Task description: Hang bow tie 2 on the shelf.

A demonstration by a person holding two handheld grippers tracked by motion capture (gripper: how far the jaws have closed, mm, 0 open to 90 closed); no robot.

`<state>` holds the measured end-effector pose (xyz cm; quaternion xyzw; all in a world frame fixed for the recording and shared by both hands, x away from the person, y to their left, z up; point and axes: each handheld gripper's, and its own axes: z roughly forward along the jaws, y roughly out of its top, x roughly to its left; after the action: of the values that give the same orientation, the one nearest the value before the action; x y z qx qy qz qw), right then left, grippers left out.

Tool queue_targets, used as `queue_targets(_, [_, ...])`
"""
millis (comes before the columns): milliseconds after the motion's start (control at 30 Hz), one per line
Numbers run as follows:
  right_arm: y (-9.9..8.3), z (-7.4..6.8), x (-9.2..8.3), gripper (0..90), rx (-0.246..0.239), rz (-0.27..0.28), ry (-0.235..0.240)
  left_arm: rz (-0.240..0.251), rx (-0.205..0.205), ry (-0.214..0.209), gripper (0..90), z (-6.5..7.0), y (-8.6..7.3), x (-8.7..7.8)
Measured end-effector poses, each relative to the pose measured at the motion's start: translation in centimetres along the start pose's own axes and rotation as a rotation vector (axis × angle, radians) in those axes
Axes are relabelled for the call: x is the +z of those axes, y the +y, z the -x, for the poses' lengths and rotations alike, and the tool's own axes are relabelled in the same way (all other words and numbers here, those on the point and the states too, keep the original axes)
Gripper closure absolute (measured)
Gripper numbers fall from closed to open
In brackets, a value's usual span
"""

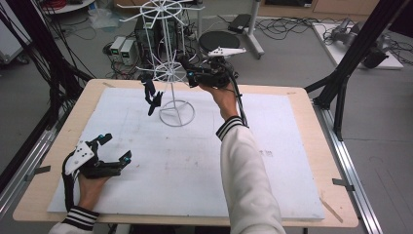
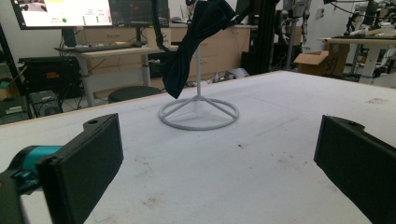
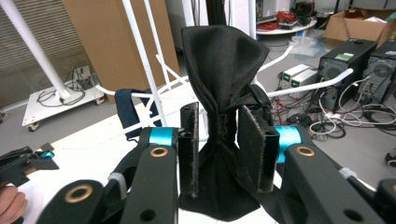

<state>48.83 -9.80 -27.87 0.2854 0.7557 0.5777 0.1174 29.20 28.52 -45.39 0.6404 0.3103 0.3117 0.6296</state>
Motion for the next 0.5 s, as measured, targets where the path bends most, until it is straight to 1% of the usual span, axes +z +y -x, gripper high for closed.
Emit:
queue_targets(133, [0.03, -0.09, -0.01, 65.0, 0.000, 0.004, -0.001, 0.001, 0.001, 0.002, 1.7, 0.01, -0.01, 0.00])
queue_targets(233, [0.05, -0.11, 0.01, 59.7, 0.004, 0.006, 0.002, 0.001, 0.001, 0.002, 1.7, 0.01, 0.00, 0.00])
queue_targets(367, [0.10, -0.15, -0.21, 54.5, 0.010, -0.010, 0.004, 0.002, 0.000, 0.001, 1.7, 0.00, -0.01, 0.01])
queue_targets(500, [0.22, -0.15, -0.57, 47.4, 0.019, -0.012, 0.017, 0.001, 0.000, 0.001, 1.7, 0.00, 0.00, 0.00])
